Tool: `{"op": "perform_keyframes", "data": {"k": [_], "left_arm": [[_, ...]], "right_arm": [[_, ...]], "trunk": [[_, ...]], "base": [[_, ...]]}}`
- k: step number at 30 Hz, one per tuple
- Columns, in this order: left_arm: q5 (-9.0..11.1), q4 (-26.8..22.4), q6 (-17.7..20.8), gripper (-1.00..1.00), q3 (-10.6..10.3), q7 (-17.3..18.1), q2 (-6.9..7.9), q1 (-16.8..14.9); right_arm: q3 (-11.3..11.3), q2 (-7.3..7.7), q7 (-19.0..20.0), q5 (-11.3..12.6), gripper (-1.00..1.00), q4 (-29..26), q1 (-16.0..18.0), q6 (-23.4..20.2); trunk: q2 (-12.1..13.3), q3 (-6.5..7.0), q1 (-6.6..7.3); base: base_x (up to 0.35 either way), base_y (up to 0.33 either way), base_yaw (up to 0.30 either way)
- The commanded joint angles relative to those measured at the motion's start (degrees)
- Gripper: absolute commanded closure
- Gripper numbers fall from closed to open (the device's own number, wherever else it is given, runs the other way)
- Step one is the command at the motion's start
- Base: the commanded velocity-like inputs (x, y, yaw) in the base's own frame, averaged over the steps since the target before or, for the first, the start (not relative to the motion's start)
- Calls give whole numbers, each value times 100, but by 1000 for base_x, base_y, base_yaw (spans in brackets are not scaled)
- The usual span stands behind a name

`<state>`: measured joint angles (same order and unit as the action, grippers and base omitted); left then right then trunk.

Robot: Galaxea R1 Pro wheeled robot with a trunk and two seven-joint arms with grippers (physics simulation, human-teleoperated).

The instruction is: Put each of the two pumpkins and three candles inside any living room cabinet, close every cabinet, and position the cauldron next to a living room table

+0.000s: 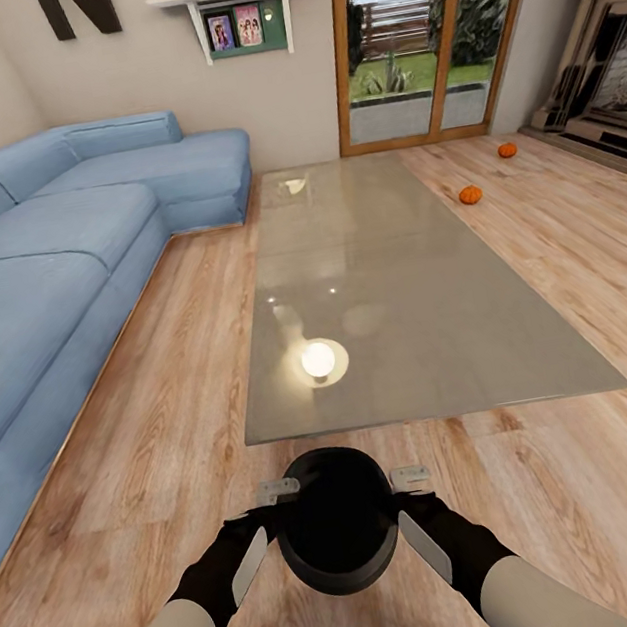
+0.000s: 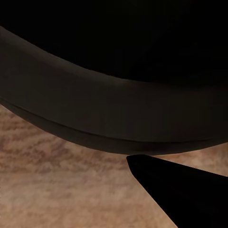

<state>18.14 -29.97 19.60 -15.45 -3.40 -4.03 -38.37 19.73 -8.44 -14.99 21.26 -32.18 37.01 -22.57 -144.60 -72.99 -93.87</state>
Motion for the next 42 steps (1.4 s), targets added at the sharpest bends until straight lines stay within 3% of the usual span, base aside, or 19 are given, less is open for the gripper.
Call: {"op": "perform_keyframes", "data": {"k": [1,2,3,11,12,25,29,35,42], "left_arm": [[113,369,-297,100,-77,-38,8,5],[116,369,-296,100,-75,-38,8,5],[117,369,-297,100,-74,-38,8,5],[113,366,-302,100,-80,-38,8,5],[112,364,-309,-100,-80,-43,8,5],[111,311,-315,-100,-81,-53,8,5],[118,-178,-300,-100,-81,-28,8,51],[119,-345,-288,-100,-81,-22,8,77],[121,-362,-238,-100,-74,-21,8,76]], "right_arm": [[17,9,295,115,100,467,-1,367],[17,9,295,115,100,467,-1,367],[16,9,295,115,-100,467,-3,367],[14,12,295,115,-100,467,-1,359],[14,11,295,115,-100,467,-1,359],[14,10,295,115,-100,467,-1,358],[14,9,295,115,-100,467,-1,358],[14,9,295,115,-100,467,-1,358],[14,11,295,115,-100,467,-1,358]], "trunk": [[0,-7,-43],[0,-7,-43],[0,-7,-43],[0,-7,-43],[0,-7,-43],[0,-7,-43],[0,-7,-43],[0,-7,-43],[9,148,-25]], "base": [[0,0,0],[0,0,0],[0,0,0],[0,0,0],[0,0,0],[0,0,0],[0,0,0],[0,0,0],[0,0,0]]}}
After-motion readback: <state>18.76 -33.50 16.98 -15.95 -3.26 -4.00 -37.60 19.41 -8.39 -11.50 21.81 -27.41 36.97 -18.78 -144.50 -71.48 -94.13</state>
